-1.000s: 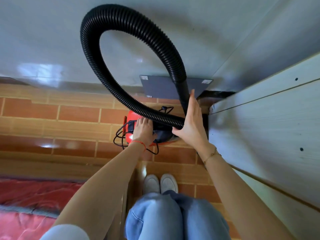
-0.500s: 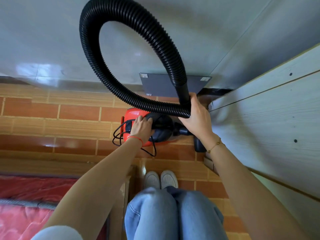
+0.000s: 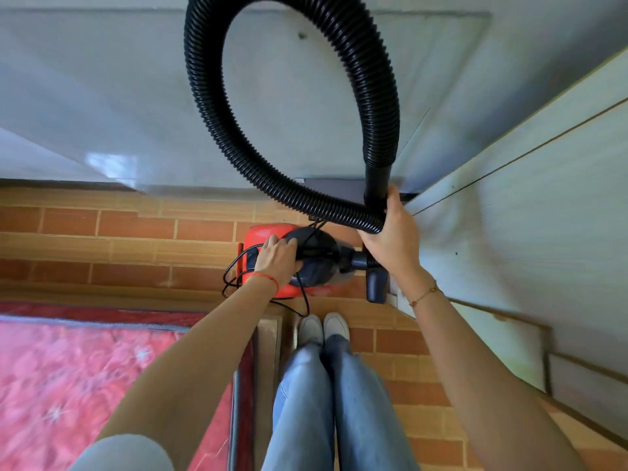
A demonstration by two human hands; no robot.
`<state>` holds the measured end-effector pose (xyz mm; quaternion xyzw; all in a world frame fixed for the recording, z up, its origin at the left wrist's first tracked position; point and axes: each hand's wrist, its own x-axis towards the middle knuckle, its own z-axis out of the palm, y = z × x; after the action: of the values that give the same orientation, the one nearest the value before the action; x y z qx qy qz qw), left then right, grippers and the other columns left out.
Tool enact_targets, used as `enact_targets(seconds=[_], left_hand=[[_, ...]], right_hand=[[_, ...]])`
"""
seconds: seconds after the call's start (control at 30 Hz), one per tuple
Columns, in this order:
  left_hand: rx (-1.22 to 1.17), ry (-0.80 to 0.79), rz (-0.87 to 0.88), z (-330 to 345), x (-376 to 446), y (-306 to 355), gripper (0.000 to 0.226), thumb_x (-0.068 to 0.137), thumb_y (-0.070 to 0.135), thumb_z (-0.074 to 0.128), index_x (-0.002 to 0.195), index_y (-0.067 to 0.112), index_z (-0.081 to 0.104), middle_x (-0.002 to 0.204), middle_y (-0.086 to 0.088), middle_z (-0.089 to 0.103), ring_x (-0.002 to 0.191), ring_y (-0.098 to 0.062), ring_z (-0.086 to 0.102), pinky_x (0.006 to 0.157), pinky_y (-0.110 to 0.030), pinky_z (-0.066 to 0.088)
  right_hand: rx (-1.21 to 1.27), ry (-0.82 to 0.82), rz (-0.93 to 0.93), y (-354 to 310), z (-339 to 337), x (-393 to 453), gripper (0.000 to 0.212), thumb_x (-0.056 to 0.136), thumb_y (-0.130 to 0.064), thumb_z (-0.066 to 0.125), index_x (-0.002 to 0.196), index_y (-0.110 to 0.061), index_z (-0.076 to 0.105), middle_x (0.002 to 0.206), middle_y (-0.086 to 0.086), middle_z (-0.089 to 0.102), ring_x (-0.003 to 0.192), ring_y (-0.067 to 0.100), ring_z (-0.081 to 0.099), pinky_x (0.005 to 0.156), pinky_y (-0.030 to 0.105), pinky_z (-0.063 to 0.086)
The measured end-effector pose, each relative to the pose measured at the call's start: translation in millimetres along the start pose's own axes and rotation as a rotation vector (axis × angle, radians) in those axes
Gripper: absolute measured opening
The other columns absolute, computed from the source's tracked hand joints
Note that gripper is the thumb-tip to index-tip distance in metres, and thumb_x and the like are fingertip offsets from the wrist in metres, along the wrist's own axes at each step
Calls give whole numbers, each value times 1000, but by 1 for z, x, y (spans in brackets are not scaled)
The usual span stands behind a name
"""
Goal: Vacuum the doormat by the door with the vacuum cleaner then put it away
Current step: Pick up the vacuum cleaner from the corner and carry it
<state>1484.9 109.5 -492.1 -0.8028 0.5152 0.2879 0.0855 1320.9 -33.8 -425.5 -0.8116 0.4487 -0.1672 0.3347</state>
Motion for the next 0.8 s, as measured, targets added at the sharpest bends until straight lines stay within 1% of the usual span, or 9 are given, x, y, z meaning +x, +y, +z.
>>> enact_targets(seconds=[0.1,0.17,0.33,0.43,0.5,0.57,0.67,0.7,0.8], left_hand=[[14,19,6,-42,-42,11,33,94,29,52,116,6,49,119,-16,58,114,-32,44,94,-38,37],[14,32,14,-69,-69,18,32,94,29,52,115,6,49,119,-16,58,114,-32,45,94,-39,37],[24,36,18,-117,-127,36,32,93,30,52,114,6,50,117,-15,59,112,-33,45,91,-39,37],[34,25,11,-130,-157,43,32,93,31,53,112,6,51,116,-16,60,112,-34,45,90,-40,36],[17,17,3,-136,-172,47,31,93,29,53,112,5,51,116,-16,60,113,-35,45,90,-40,36],[4,9,-1,-141,-185,49,30,93,28,53,112,5,50,116,-17,60,114,-35,44,90,-40,36],[-18,-2,0,-143,-202,50,27,93,26,52,109,4,51,113,-17,61,112,-34,45,87,-39,37],[-28,-4,-2,-143,-206,51,26,92,25,52,108,4,51,112,-16,62,111,-34,45,86,-39,37],[-54,-20,-6,-142,-217,50,25,92,25,52,106,5,51,109,-16,62,109,-33,45,84,-39,38]], right_hand=[[-11,-3,-14,-42,-44,-15,49,79,-33,71,117,-16,45,86,-10,61,78,17,65,61,26,52],[-15,-5,-16,-68,-72,-26,47,79,-33,70,115,-19,45,83,-13,56,76,19,64,60,29,51],[-6,26,-9,-119,-128,-57,45,78,-32,69,114,-18,46,81,-14,55,70,15,58,57,25,45],[2,33,-12,-138,-151,-75,43,79,-32,67,114,-18,47,80,-13,56,68,11,55,52,16,37],[-8,26,-15,-148,-162,-87,43,78,-32,67,114,-19,47,80,-14,56,68,9,52,52,10,31],[-4,13,-3,-158,-173,-96,44,77,-36,65,113,-20,47,80,-15,55,68,8,51,52,11,31],[14,-2,-4,-168,-182,-109,49,74,-44,60,115,-21,45,82,-14,56,70,8,53,56,19,39],[13,0,-7,-170,-184,-112,49,74,-43,61,115,-21,45,83,-14,57,70,8,53,57,17,40],[16,1,-1,-173,-189,-123,46,77,-37,65,115,-21,46,80,-16,55,67,5,52,54,8,32]])
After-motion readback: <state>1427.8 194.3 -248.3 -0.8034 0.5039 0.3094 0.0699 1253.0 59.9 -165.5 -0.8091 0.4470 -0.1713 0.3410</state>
